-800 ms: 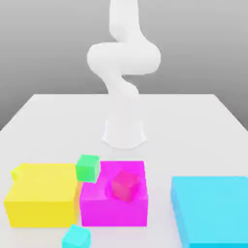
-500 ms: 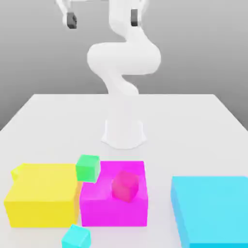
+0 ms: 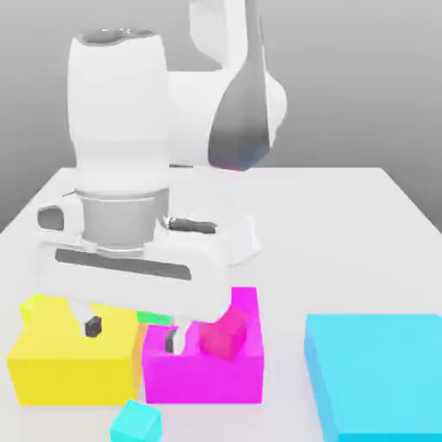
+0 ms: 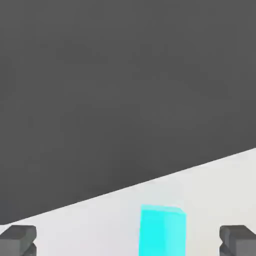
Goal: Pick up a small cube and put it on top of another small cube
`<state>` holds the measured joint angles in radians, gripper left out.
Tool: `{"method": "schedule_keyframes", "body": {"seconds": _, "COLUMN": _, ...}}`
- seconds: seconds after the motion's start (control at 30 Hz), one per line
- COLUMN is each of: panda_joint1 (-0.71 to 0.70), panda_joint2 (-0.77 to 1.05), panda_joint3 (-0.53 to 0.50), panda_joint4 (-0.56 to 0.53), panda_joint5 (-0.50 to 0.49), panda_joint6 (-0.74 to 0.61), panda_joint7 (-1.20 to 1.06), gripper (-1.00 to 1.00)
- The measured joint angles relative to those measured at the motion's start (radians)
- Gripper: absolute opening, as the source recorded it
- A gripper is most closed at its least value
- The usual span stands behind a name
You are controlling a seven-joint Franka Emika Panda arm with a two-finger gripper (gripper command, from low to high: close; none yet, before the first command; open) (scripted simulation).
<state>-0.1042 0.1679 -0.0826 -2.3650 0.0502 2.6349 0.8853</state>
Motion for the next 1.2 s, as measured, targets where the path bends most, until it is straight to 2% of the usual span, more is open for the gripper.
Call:
{"method": "schedule_keyframes", "body": {"seconds": 0.27, "panda_joint1": -0.033, "panda_joint2": 0.291, "panda_joint3": 0.013, "panda_joint4": 0.022, "panda_joint5": 0.040, "panda_joint6": 0.165, "panda_joint7": -0.012, "gripper": 0.00}}
{"method": "schedule_keyframes", "body": {"seconds": 0.3, "panda_joint1": -0.036, "panda_joint2": 0.311, "panda_joint3": 0.017, "panda_joint4": 0.026, "panda_joint5": 0.044, "panda_joint6": 0.181, "panda_joint7": -0.014, "gripper": -1.00}}
{"method": "schedule_keyframes", "body": {"seconds": 0.57, "panda_joint1": -0.033, "panda_joint2": 0.283, "panda_joint3": 0.013, "panda_joint4": 0.020, "panda_joint5": 0.038, "panda_joint6": 0.160, "panda_joint7": -0.010, "gripper": -1.00}}
{"method": "schedule_keyframes", "body": {"seconds": 0.7, "panda_joint1": -0.019, "panda_joint2": 0.149, "panda_joint3": -0.002, "panda_joint4": -0.011, "panda_joint5": 0.013, "panda_joint6": 0.056, "panda_joint7": 0.005, "gripper": -1.00}}
{"method": "schedule_keyframes", "body": {"seconds": 1.2, "panda_joint1": 0.099, "panda_joint2": -0.395, "panda_joint3": 0.079, "panda_joint4": -0.236, "panda_joint5": -0.039, "panda_joint6": -0.261, "panda_joint7": -0.107, "gripper": -1.00}}
